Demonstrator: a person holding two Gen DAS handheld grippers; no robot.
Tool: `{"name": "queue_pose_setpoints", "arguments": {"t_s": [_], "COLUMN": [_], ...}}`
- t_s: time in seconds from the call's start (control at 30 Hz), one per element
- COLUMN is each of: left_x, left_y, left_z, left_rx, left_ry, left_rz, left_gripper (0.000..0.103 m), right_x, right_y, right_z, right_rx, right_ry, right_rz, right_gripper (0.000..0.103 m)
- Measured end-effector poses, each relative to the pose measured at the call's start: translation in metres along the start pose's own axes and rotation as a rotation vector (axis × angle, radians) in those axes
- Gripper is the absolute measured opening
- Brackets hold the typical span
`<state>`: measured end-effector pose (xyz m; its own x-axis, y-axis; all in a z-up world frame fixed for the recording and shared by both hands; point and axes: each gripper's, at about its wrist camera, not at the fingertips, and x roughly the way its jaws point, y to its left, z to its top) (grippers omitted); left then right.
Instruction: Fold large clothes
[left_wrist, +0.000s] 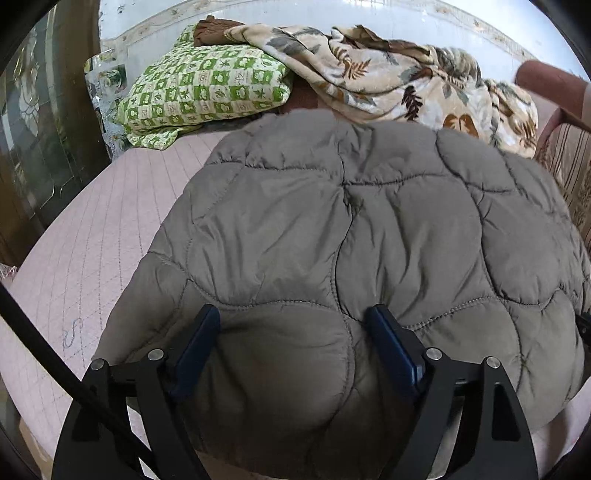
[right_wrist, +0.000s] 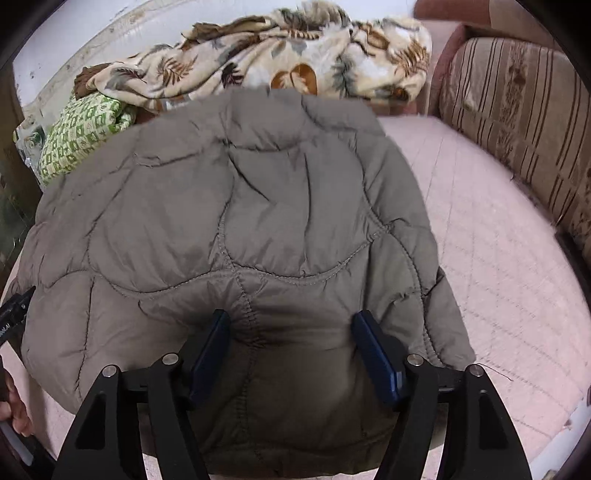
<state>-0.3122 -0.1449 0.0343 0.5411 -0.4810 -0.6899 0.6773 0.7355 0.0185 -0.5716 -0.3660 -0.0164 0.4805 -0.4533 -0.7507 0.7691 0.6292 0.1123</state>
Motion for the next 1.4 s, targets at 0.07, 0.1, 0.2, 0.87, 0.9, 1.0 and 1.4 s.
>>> {"name": "queue_pose_setpoints", "arguments": {"t_s": [0.07, 0.1, 0.2, 0.87, 0.9, 1.0, 1.4], "left_x": [0.003, 0.002, -0.004, -0.047, -0.047, -0.048, -0.051], "left_y": [-0.001, -0.001, -0.001, -0.014, -0.014, -0.014, -0.013], "left_z": [0.001, 0.001, -0.003, 0.004, 0.005, 0.005, 0.006], "left_rx": [-0.002, -0.001, -0.005, 0.076, 0.073, 0.068, 0.060], "left_ry": [0.005, 0.000, -0.039, -0.194, -0.193, -0.198, -0.208], "left_rz": [0.002, 0.003, 0.014, 0.052, 0.052, 0.053, 0.057], "left_gripper": [0.084, 0.084, 0.084, 0.084, 0.084, 0.084, 0.084], "right_x": [0.004, 0.004, 0.001, -0.061, -0.060, -0.058, -0.063], "right_y": [0.000, 0.001, 0.000, 0.057, 0.059, 0.061, 0.051], "right_z": [0.000, -0.001, -0.001, -0.005, -0.005, -0.007, -0.006], "right_rx": [-0.013, -0.018, -0.012, -0.151, -0.161, -0.166, -0.112], "right_ry": [0.012, 0.012, 0.000, -0.260, -0.258, -0.254, -0.264], "right_rz": [-0.005, -0.010, -0.006, 0.120, 0.119, 0.117, 0.123], "right_gripper": [0.075, 0.075, 0.075, 0.079, 0.079, 0.080, 0.081]}}
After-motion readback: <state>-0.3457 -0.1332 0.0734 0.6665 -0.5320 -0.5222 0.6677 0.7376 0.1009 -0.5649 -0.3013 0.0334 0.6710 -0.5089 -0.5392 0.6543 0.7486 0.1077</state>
